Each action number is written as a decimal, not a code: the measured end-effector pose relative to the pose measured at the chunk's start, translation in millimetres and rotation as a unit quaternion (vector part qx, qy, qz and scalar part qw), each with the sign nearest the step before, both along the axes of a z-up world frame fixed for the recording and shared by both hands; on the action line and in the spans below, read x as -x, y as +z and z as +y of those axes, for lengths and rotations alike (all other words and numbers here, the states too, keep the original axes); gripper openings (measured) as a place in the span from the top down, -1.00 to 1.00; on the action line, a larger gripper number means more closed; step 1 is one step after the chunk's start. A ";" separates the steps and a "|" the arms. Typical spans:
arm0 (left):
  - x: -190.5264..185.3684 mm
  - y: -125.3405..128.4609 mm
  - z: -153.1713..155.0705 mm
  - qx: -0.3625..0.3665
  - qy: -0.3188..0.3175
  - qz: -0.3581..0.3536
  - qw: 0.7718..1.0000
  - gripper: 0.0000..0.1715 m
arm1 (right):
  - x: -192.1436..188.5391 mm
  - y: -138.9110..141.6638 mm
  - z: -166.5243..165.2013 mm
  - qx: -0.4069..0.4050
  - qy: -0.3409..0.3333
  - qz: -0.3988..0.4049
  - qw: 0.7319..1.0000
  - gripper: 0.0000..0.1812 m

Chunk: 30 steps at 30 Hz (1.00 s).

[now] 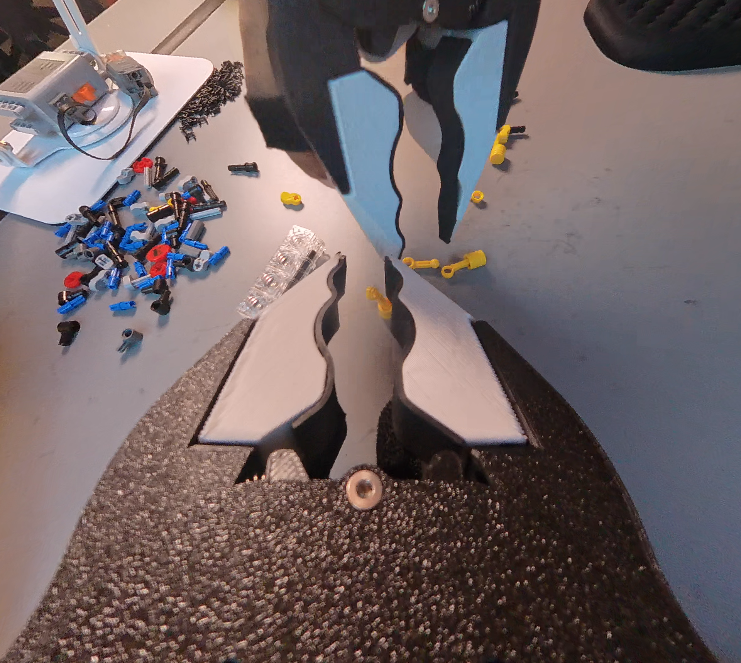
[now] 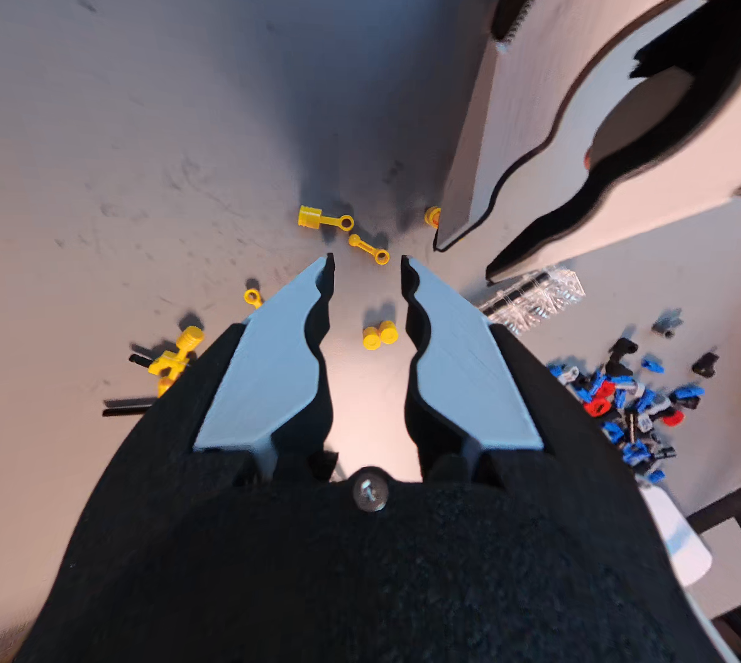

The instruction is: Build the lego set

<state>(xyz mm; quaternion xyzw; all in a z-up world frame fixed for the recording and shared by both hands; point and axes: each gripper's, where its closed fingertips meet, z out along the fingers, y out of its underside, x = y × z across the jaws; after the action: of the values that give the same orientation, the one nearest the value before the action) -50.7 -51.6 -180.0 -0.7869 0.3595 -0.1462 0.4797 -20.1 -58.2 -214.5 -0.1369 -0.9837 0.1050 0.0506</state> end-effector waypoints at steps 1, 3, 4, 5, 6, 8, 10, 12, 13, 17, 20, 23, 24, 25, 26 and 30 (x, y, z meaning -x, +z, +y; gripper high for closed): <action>0.3 -0.1 -0.1 0.000 0.000 0.001 1.000 0.78 | 0.1 -4.0 1.5 -0.005 0.010 -0.011 1.000 0.65; 0.0 -0.4 -0.6 0.001 -0.002 0.001 1.000 0.78 | -1.5 -7.6 -0.3 0.009 0.011 -0.034 0.999 0.74; -0.7 -0.5 -1.1 0.002 -0.003 0.001 1.000 0.78 | -2.4 -7.6 -0.1 0.016 0.001 -0.039 0.999 0.80; -1.8 -0.5 -2.0 0.003 -0.006 0.001 1.000 0.78 | -2.5 -7.5 1.0 0.021 -0.015 -0.034 0.999 1.00; -3.2 0.2 -3.2 0.004 -0.011 -0.002 1.000 0.78 | -8.4 -7.4 1.5 0.030 -0.037 -0.043 0.998 1.00; -10.6 3.5 -9.8 0.021 -0.030 -0.027 0.999 0.78 | -16.3 -2.2 3.7 0.052 -0.093 -0.032 0.994 1.00; -21.5 10.1 -18.7 0.053 -0.053 -0.075 0.994 0.78 | -19.0 11.5 4.8 0.080 -0.155 0.009 0.985 1.00; -27.2 14.8 -22.2 0.063 -0.064 -0.096 0.991 0.78 | -19.6 27.1 4.7 0.099 -0.204 0.063 0.972 1.00; -27.2 12.3 -22.6 0.066 -0.064 -0.088 0.992 0.78 | -20.9 32.6 3.3 0.106 -0.226 0.082 0.965 1.00; -23.8 -16.2 -27.5 0.109 -0.063 -0.023 0.992 0.79 | -31.7 37.9 -8.1 0.147 -0.310 0.107 0.933 0.70; -25.0 -27.8 -29.1 0.116 -0.054 0.013 0.992 0.81 | -43.1 31.8 -10.1 0.155 -0.348 0.124 0.916 0.56; -24.6 -37.1 -27.0 0.118 -0.037 0.045 0.991 0.84 | -55.1 30.0 -13.5 0.177 -0.375 0.140 0.899 0.55; -23.2 -40.1 -25.5 0.119 -0.029 0.054 0.991 0.87 | -58.8 30.0 -13.4 0.181 -0.384 0.148 0.893 0.56; -23.2 -39.9 -24.5 0.118 -0.025 0.053 0.991 0.91 | -62.4 30.4 -13.3 0.185 -0.392 0.156 0.888 0.55; -22.3 -40.7 -24.0 0.122 -0.021 0.054 0.991 0.94 | -65.3 32.1 -13.9 0.193 -0.400 0.165 0.881 0.55; -20.6 -39.0 -22.0 0.116 -0.016 0.060 0.991 0.96 | -72.4 41.7 -15.6 0.238 -0.433 0.201 0.846 0.56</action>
<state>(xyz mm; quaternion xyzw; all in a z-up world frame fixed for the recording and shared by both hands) -30.2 -73.6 -219.0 -0.8387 0.3810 -0.1468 0.3605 52.4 -73.9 -172.8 -0.5324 -0.7379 0.3282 0.2537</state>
